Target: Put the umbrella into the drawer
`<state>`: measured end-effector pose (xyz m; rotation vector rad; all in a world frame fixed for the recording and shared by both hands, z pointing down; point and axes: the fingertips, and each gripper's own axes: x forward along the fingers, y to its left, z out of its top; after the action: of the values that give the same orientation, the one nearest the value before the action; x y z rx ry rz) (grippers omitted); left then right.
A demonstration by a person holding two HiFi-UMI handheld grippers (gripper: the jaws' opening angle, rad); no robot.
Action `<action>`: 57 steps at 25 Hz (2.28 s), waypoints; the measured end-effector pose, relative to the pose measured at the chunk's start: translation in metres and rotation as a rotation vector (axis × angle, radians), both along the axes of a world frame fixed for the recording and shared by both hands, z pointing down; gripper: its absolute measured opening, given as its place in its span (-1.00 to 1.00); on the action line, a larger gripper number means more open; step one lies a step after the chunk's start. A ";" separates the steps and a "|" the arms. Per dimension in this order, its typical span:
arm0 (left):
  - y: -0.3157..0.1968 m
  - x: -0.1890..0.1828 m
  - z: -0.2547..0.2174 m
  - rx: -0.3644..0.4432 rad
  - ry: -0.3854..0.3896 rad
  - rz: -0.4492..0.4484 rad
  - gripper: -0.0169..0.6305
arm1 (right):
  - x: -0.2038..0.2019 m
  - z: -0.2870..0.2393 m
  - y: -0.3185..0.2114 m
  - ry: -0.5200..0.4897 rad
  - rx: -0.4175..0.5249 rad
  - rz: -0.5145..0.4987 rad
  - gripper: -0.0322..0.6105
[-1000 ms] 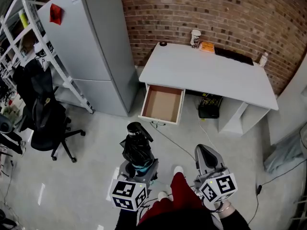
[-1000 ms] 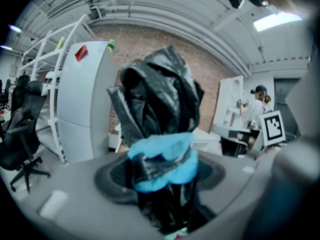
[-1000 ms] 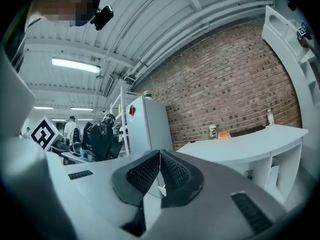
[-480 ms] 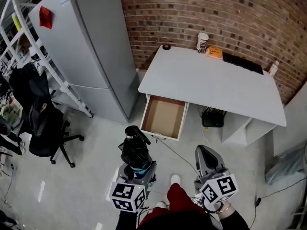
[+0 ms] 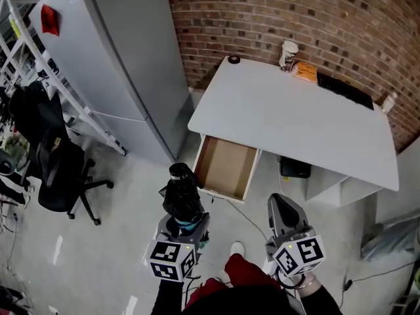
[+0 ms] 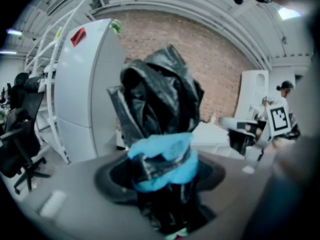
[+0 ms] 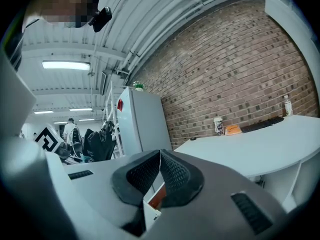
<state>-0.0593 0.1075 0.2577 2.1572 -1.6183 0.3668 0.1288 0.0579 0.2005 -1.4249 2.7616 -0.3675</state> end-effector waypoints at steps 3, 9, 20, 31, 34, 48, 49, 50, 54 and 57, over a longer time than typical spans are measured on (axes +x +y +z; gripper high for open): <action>-0.020 0.000 0.005 -0.016 -0.025 0.002 -0.09 | 0.007 0.001 -0.020 0.001 -0.002 0.008 -0.88; -0.057 0.012 0.012 -0.041 -0.044 0.020 -0.09 | 0.022 0.002 -0.051 -0.004 -0.015 0.019 -0.88; -0.099 0.023 0.065 -0.136 -0.109 0.131 -0.09 | 0.016 0.050 -0.069 0.027 -0.108 0.020 -0.88; -0.142 0.027 0.142 -0.224 -0.143 0.327 -0.09 | -0.016 0.117 -0.095 0.048 -0.218 0.089 -0.88; -0.147 0.035 0.165 -0.272 -0.147 0.386 -0.09 | -0.017 0.142 -0.098 0.066 -0.270 0.115 -0.88; -0.175 0.034 0.261 -0.446 -0.188 0.614 -0.09 | -0.044 0.233 -0.108 0.103 -0.398 0.149 -0.88; -0.178 0.035 0.266 -0.454 -0.196 0.626 -0.09 | -0.045 0.237 -0.110 0.100 -0.405 0.152 -0.88; -0.181 0.035 0.270 -0.460 -0.210 0.640 -0.09 | -0.047 0.240 -0.111 0.098 -0.411 0.154 -0.88; -0.191 0.039 0.283 -0.477 -0.248 0.697 -0.09 | -0.053 0.252 -0.114 0.105 -0.421 0.150 -0.88; -0.194 0.041 0.291 -0.498 -0.228 0.717 -0.09 | -0.057 0.258 -0.115 0.111 -0.423 0.150 -0.88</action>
<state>-0.0183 -0.0861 0.5492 2.2551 -0.6651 1.1246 0.0721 -0.0570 0.4581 -1.7712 2.7474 -0.9383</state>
